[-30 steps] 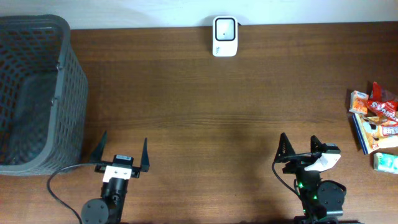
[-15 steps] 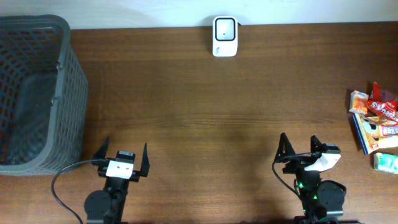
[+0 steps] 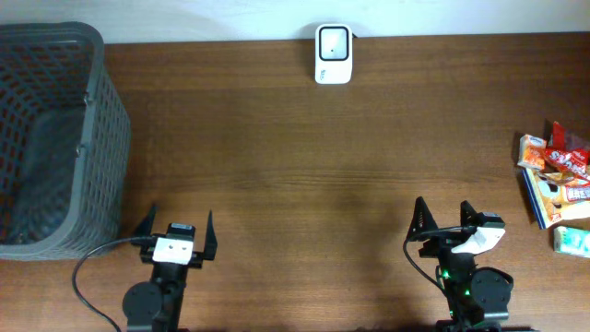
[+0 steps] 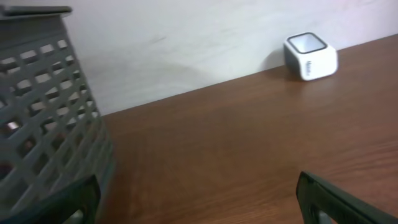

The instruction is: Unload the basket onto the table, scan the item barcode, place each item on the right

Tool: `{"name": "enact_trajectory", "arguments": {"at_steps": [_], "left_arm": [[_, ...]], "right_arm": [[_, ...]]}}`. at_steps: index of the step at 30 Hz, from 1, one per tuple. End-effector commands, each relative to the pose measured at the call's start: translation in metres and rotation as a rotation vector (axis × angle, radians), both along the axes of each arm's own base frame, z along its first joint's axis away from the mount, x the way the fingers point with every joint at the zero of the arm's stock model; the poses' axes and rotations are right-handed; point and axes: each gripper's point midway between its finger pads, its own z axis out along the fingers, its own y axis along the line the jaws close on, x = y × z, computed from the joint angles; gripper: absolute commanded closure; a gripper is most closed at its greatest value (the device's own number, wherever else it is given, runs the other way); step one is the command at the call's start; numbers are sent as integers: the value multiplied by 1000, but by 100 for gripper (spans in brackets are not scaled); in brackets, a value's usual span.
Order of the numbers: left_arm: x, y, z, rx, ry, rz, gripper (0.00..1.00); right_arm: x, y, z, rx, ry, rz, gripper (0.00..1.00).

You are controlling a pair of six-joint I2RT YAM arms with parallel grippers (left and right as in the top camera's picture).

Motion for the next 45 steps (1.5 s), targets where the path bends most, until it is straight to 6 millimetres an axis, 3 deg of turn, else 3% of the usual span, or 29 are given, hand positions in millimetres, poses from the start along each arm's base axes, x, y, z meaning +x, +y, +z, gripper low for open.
{"name": "enact_trajectory", "arguments": {"at_steps": [1,5,20,45], "left_arm": [[0,9,-2,-10,6,42,1],[0,20,-3,-180,13,119,1],[0,20,-3,-265,15,125,1],[0,24,-3,-209,11,143,1]], "right_arm": [[0,1,-3,-10,3,2,2],[0,1,-3,-10,3,2,2],[0,1,-3,-10,3,2,2],[0,1,-3,-10,3,2,2]]}}
